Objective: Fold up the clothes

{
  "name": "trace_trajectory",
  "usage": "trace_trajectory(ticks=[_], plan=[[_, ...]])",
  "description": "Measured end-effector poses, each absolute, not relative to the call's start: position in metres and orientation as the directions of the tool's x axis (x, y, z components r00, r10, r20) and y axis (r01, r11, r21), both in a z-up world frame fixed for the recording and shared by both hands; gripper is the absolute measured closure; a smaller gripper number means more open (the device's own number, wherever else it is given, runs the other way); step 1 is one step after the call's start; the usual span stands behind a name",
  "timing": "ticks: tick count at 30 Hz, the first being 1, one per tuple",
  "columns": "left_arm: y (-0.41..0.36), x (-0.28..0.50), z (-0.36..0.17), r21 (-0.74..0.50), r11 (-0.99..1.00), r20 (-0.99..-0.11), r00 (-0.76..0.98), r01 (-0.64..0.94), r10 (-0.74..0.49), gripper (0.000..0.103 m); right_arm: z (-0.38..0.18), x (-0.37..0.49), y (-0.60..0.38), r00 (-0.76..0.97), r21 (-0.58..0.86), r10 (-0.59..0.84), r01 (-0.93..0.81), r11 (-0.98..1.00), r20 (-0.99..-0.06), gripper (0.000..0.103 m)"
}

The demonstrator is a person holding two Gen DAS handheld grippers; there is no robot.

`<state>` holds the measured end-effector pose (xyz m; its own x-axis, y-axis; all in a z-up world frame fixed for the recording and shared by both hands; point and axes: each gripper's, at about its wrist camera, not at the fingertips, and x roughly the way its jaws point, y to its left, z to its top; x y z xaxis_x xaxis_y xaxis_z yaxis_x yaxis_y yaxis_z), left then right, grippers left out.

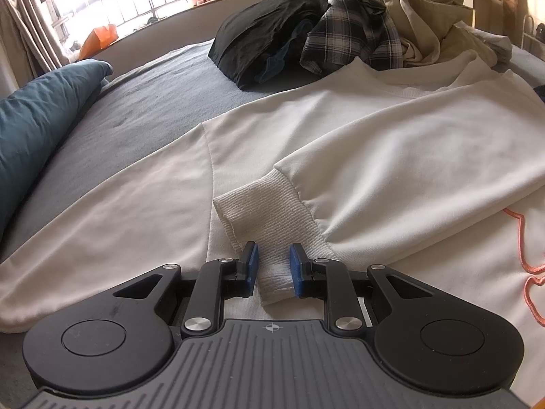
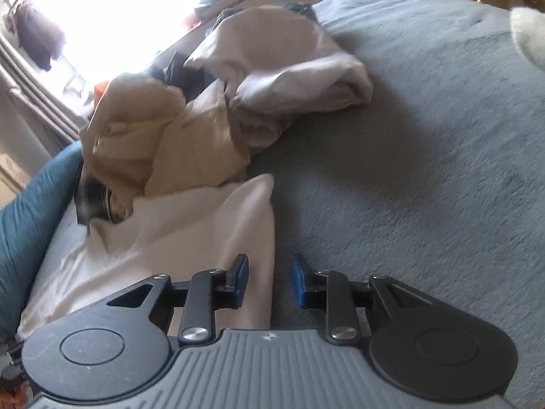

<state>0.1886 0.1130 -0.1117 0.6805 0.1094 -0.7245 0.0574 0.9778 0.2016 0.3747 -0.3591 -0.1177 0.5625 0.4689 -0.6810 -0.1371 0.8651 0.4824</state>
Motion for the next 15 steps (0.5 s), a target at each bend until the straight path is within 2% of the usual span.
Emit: trace_trajectory(ticks=[4, 8, 11, 15], plan=[[0.114, 0.186, -0.103, 0.203, 0.978, -0.716, 0.688, 0.05, 0.114, 0.082, -0.117, 0.372, -0.362, 0.552, 0.491, 0.476, -0.133, 0.861, -0.685, 0.074], [0.112, 0.174, -0.073, 0.225, 0.973, -0.65, 0.752, 0.054, 0.109, 0.082, -0.119, 0.365, -0.373, 0.547, 0.513, 0.483, -0.11, 0.851, -0.684, 0.074], [0.092, 0.181, -0.043, 0.203, 0.971, -0.608, 0.793, 0.129, 0.021, 0.082, -0.122, 0.36, -0.375, 0.544, 0.516, 0.495, -0.127, 0.847, -0.677, 0.074], [0.03, 0.224, -0.023, 0.171, 0.942, -0.609, 0.782, 0.289, -0.13, 0.08, -0.127, 0.359, -0.377, 0.551, 0.546, 0.522, -0.139, 0.826, -0.651, 0.074]])
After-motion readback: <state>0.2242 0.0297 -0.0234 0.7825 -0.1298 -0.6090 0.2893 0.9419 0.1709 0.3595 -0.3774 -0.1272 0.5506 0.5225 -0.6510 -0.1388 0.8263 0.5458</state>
